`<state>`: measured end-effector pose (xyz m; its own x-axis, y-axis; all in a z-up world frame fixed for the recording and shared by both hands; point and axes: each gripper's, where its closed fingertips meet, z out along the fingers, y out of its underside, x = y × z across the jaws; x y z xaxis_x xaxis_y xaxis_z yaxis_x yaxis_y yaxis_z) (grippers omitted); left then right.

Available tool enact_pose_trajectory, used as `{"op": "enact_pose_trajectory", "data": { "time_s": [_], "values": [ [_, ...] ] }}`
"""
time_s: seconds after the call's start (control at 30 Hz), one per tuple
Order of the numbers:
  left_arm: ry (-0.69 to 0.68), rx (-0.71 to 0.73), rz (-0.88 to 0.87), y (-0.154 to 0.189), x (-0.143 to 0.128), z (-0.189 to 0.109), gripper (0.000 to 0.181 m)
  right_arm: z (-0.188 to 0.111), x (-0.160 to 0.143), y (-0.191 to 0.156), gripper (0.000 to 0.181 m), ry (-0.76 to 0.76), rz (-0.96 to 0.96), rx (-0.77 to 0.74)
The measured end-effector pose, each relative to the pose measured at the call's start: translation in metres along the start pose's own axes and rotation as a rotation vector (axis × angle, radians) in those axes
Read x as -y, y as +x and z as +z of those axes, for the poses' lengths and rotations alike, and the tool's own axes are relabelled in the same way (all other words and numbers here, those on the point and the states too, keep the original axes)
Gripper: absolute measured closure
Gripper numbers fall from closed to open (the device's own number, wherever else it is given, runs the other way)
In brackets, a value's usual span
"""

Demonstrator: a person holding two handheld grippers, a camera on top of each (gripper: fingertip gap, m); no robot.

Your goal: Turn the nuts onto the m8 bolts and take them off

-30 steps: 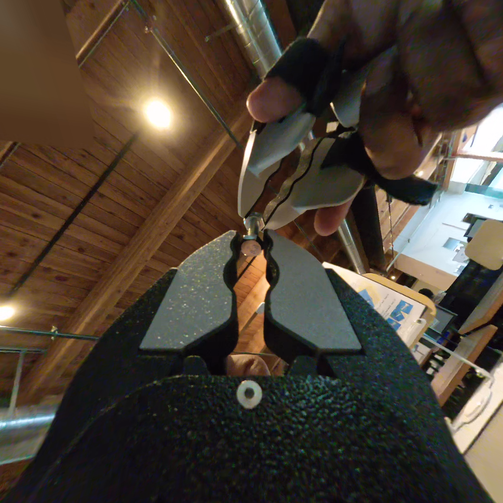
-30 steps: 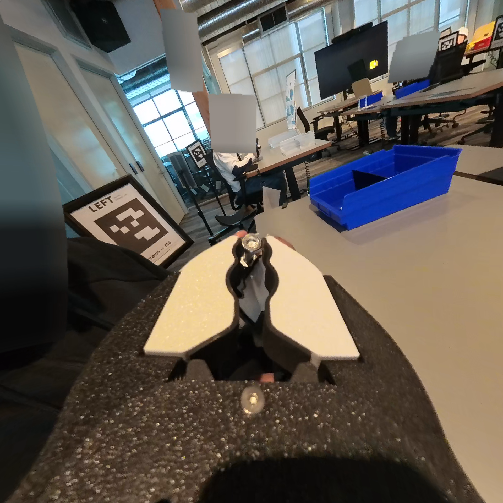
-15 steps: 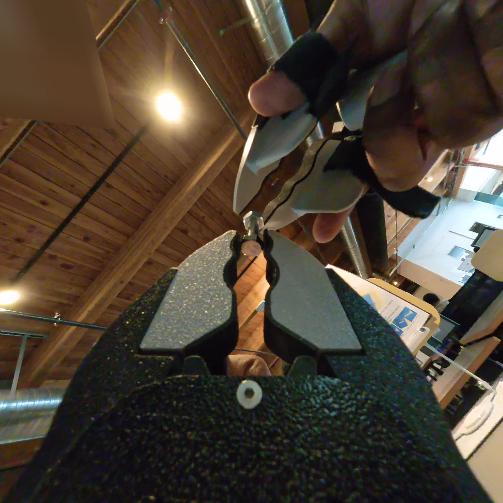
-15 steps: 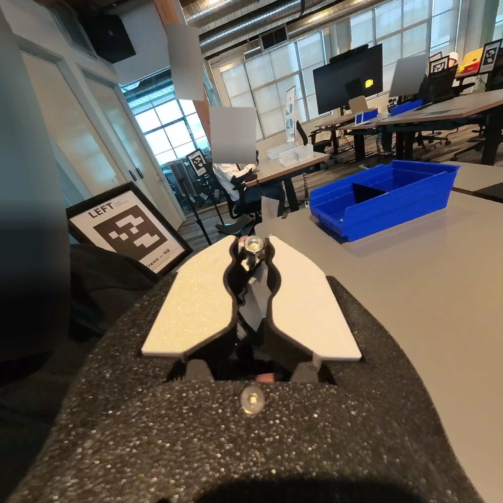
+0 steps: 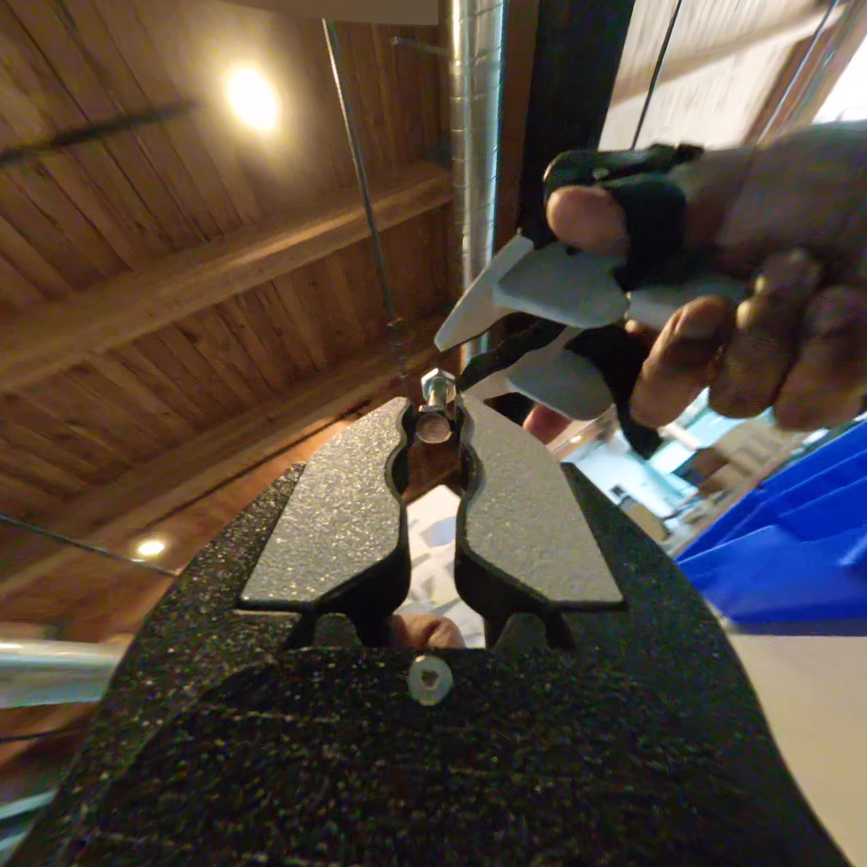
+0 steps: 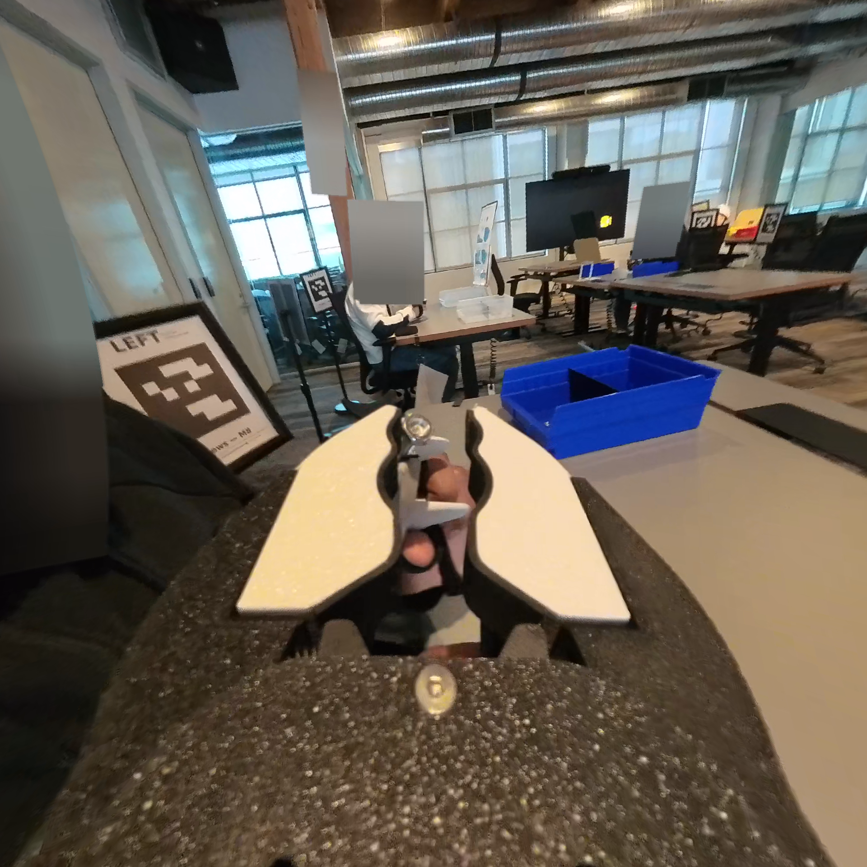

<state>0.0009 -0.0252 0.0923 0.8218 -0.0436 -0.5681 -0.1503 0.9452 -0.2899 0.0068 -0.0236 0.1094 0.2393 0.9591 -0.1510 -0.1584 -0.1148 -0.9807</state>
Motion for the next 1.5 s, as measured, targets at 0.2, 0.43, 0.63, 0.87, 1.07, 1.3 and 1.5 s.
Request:
{"op": "enact_pose_trajectory", "data": {
  "time_s": [0.2,0.43,0.63,0.87,1.07,1.3,1.5],
  "values": [
    [0.071,-0.215,-0.459,0.001,0.013,0.0,0.166,-0.015,-0.002,-0.01,0.156,-0.112,-0.363,0.07],
    [0.136,-0.459,-1.051,0.0,0.013,-0.002,0.166,-0.017,-0.009,-0.025,0.156,-0.276,-0.698,0.124],
    [0.123,-0.558,-1.201,0.004,0.009,-0.006,0.166,-0.012,-0.018,-0.021,0.156,-0.329,-0.786,0.081],
    [0.111,-0.635,-1.245,0.012,0.011,-0.01,0.166,-0.009,-0.026,-0.02,0.158,-0.351,-0.806,0.07],
    [0.1,-0.726,-1.189,0.02,0.017,-0.015,0.166,-0.01,-0.035,-0.022,0.166,-0.373,-0.771,0.085],
    [0.055,-0.743,-0.687,0.033,0.011,-0.023,0.166,-0.012,-0.042,-0.026,0.166,-0.36,-0.386,0.11],
    [0.013,-0.715,-0.496,0.032,0.004,-0.023,0.166,-0.012,-0.05,-0.017,0.166,-0.336,-0.174,0.036]
  ]
}}
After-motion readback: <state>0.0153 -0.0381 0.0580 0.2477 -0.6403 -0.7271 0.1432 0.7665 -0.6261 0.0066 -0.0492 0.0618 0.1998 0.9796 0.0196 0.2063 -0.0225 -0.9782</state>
